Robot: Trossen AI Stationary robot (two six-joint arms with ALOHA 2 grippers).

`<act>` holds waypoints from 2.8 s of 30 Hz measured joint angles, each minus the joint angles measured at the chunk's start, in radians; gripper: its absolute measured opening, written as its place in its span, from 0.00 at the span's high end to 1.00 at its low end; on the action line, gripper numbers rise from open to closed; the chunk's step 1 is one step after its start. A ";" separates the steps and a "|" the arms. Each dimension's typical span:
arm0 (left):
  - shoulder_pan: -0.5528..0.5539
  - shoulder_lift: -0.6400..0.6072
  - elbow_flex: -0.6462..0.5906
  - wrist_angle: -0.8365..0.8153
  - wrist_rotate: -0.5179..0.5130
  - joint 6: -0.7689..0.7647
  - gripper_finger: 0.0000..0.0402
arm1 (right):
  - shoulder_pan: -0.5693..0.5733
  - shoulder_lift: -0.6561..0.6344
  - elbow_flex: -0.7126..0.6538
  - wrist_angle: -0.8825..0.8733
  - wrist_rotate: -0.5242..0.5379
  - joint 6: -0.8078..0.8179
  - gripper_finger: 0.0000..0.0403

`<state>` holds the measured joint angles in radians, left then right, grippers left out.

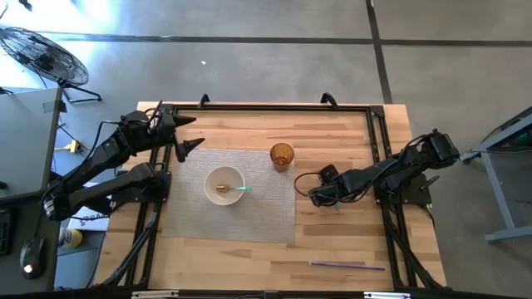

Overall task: Pick & Place Utensil
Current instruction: Put the blue fork into the white bowl on the gray mat, then put the violet straw into the orange cup on the gray mat

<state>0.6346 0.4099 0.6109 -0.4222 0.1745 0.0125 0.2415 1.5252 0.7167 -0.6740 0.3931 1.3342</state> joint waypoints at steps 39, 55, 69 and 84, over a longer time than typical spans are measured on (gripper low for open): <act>0.000 0.000 0.000 0.001 -0.003 0.000 0.01 | -0.026 0.587 1.332 -0.229 -0.044 -0.802 0.99; 0.000 0.000 0.000 0.001 -0.005 0.000 0.01 | -0.150 0.873 1.546 -0.131 -0.249 -0.889 1.00; 0.000 0.000 0.000 0.001 -0.004 0.000 0.01 | -0.172 0.873 1.402 0.072 -0.304 -0.890 0.97; 0.000 0.000 0.000 0.001 -0.002 0.000 0.01 | -0.171 0.863 1.395 0.116 -0.286 -0.928 0.82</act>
<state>0.6346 0.4101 0.6106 -0.4213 0.1726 0.0128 0.0704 2.3881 2.1117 -0.5577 0.1070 0.4063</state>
